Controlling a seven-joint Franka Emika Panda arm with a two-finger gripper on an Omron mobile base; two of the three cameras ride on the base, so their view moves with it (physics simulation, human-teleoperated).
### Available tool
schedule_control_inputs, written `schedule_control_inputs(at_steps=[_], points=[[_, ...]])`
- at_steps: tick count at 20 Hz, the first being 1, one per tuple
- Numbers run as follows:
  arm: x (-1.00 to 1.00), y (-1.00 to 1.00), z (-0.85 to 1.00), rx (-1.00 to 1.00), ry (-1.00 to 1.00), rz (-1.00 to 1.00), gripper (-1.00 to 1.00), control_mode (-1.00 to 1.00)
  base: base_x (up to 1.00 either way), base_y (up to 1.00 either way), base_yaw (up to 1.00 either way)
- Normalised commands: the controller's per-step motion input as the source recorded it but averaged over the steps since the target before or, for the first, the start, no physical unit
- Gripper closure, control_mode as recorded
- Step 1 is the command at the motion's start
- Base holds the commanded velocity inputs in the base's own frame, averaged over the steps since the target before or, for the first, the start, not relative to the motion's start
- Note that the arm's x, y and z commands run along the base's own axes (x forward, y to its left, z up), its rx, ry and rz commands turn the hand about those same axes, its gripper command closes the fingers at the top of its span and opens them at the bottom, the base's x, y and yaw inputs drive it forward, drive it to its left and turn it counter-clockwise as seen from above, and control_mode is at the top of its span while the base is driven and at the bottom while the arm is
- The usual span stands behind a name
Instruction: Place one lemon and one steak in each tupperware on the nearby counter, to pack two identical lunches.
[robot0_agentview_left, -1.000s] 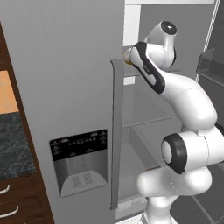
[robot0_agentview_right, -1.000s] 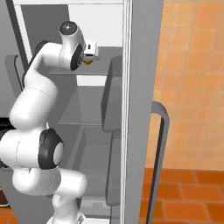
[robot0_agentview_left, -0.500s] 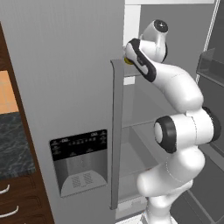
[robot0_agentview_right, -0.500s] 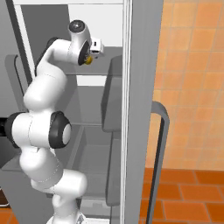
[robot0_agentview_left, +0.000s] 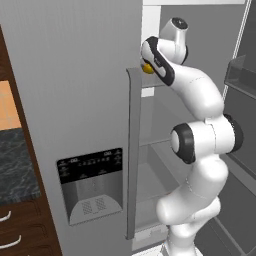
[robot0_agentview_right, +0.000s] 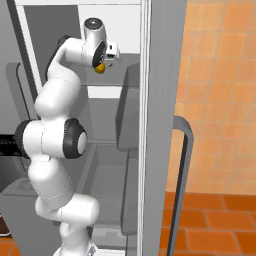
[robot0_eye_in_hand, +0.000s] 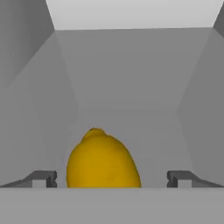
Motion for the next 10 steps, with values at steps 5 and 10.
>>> schedule_control_inputs(at_steps=[5,10], points=[[0.05,0.00,-0.24,0.00,-0.05,0.08,-1.00,-1.00,0.00,0.00,0.00],[0.00,0.03,-0.40,0.00,-0.11,0.04,-1.00,-1.00,0.00,0.00,0.00]])
